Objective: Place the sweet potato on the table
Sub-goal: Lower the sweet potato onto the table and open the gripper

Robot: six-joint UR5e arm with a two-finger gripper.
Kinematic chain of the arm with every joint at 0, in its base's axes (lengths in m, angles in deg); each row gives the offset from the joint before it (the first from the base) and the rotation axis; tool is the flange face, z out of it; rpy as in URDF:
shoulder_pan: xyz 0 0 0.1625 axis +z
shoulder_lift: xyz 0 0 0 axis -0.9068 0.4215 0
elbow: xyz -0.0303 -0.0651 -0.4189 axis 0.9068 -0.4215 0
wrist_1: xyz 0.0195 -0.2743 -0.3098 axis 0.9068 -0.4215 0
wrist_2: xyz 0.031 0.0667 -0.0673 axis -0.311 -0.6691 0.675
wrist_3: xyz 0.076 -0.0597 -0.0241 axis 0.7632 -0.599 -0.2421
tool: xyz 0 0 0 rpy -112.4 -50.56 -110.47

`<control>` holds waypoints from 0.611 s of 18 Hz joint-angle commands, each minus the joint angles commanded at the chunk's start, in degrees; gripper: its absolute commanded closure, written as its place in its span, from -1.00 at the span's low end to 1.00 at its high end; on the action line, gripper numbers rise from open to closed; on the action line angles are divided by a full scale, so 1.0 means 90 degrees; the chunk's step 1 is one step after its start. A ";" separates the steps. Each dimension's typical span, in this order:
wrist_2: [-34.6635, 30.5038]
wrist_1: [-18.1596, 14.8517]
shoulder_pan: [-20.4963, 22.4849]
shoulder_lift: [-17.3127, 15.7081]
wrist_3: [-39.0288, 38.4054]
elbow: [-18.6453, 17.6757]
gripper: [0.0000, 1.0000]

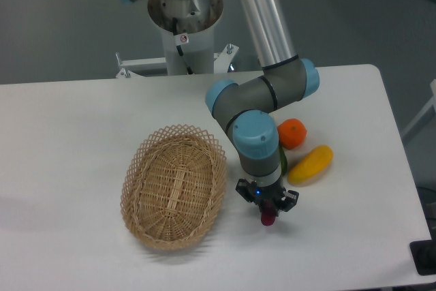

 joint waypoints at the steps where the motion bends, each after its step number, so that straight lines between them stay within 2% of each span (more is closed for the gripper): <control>1: 0.0000 0.0000 0.0000 0.0000 0.0000 -0.0010 0.28; 5: 0.0000 0.0000 -0.0010 -0.0010 -0.0010 0.0029 -0.05; 9: 0.0000 0.0000 -0.0010 -0.0049 0.0020 0.0097 -0.99; 11: 0.0010 -0.0010 -0.0010 -0.0097 -0.0010 0.0175 -1.00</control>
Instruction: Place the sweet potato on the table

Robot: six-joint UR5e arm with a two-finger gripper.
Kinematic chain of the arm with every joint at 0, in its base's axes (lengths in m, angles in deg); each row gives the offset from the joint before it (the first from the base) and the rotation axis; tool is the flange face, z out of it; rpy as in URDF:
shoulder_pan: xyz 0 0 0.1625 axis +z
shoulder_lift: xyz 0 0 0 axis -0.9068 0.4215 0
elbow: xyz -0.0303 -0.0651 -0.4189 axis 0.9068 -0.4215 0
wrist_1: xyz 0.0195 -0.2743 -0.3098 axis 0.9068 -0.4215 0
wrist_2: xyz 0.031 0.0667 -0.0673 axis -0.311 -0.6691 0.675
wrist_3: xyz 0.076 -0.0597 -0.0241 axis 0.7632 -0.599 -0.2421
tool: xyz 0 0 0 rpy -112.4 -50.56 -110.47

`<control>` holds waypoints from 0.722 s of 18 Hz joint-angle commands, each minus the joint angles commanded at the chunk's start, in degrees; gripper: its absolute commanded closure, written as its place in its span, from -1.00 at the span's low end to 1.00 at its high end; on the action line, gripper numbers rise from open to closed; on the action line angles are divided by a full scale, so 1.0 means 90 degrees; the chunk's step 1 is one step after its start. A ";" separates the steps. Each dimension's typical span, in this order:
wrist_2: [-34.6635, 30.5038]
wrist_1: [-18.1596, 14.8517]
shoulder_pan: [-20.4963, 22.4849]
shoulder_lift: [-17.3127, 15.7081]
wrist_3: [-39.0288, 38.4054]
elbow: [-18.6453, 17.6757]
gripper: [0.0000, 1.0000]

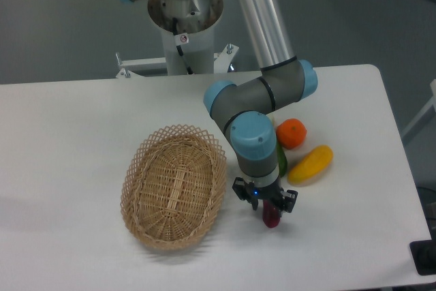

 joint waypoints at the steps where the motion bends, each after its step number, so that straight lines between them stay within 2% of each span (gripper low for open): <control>1: 0.0000 -0.0010 0.0000 -0.0068 -0.0010 0.0029 -1.00; 4: 0.0039 0.0000 0.0049 -0.0274 -0.0039 0.0127 -1.00; 10: 0.0068 -0.0039 0.0078 -0.0400 -0.0098 0.1083 -1.00; 13: 0.0107 -0.0097 0.0272 -0.0576 -0.0020 0.1279 -1.00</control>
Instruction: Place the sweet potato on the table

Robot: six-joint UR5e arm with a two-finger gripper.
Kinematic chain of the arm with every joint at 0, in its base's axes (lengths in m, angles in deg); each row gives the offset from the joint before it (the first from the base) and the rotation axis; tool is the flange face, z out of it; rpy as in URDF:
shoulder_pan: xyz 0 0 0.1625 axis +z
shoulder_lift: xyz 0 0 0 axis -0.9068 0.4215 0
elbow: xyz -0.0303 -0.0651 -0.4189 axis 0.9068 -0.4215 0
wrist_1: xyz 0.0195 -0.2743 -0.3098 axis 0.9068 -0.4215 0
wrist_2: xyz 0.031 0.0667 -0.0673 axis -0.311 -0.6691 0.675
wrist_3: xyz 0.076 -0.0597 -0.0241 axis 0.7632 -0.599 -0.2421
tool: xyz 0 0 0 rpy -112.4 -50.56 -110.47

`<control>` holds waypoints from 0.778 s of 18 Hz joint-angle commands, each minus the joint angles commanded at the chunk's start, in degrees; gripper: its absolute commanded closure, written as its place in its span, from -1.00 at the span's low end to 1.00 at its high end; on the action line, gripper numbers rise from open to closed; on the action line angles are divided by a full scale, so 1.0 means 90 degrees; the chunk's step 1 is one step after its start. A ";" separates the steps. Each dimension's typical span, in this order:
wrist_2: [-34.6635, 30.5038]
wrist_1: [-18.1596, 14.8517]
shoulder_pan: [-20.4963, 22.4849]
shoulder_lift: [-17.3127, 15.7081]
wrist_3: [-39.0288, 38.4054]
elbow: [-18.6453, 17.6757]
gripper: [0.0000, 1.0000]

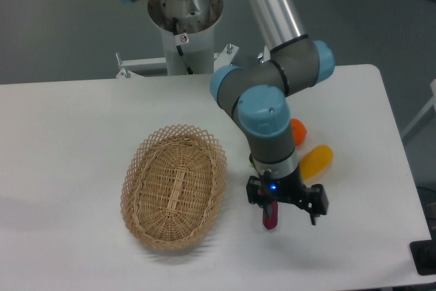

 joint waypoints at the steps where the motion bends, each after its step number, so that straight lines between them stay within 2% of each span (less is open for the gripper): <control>1: 0.0029 -0.0136 0.0098 -0.0097 0.0116 0.0039 -1.00; 6: 0.0342 -0.1268 0.0557 -0.0586 0.1092 0.0244 -1.00; 10: 0.0371 -0.2254 0.0947 -0.0850 0.2663 0.0498 -1.00; 14: 0.1122 -0.3348 0.1562 -0.0997 0.3532 0.0898 -1.00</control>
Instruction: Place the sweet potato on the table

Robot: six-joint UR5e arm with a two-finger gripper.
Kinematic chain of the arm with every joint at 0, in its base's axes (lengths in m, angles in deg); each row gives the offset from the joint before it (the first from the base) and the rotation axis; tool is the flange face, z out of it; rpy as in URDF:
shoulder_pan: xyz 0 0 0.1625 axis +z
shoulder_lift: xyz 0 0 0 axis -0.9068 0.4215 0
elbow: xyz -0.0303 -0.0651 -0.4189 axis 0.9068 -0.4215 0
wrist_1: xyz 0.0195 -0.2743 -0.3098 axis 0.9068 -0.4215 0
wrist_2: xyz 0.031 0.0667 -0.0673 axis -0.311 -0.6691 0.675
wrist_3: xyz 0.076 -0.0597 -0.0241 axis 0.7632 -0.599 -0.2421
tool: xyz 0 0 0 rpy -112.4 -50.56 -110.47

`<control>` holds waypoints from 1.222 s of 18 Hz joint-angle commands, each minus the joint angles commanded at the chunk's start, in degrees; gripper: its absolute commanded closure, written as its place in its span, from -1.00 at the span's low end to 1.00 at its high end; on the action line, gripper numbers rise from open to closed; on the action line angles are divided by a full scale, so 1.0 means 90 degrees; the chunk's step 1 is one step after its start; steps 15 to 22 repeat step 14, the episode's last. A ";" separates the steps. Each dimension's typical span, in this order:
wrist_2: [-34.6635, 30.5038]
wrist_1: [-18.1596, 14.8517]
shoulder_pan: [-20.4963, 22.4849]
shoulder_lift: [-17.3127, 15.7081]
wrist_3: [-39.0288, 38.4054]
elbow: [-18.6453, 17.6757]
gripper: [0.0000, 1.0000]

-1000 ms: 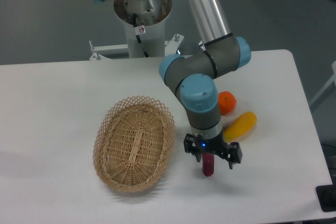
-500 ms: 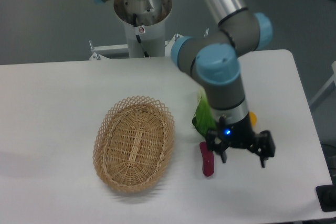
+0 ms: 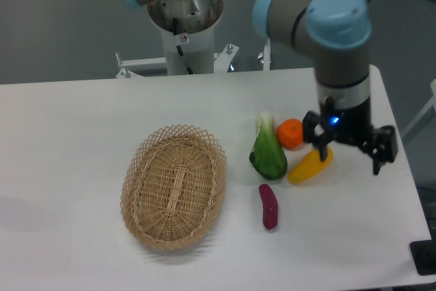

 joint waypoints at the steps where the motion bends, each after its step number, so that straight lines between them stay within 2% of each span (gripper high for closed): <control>1: 0.0040 -0.0138 0.0059 0.0000 0.0429 0.0020 -1.00; 3: 0.0060 -0.0246 0.0264 -0.0078 0.1143 -0.0009 -1.00; 7: 0.0148 -0.0286 0.0519 -0.0088 0.1887 -0.0097 -1.00; 14: 0.0226 -0.0266 0.0753 -0.0127 0.2073 -0.0224 -1.00; 22: 0.0226 -0.0266 0.0753 -0.0127 0.2073 -0.0224 -1.00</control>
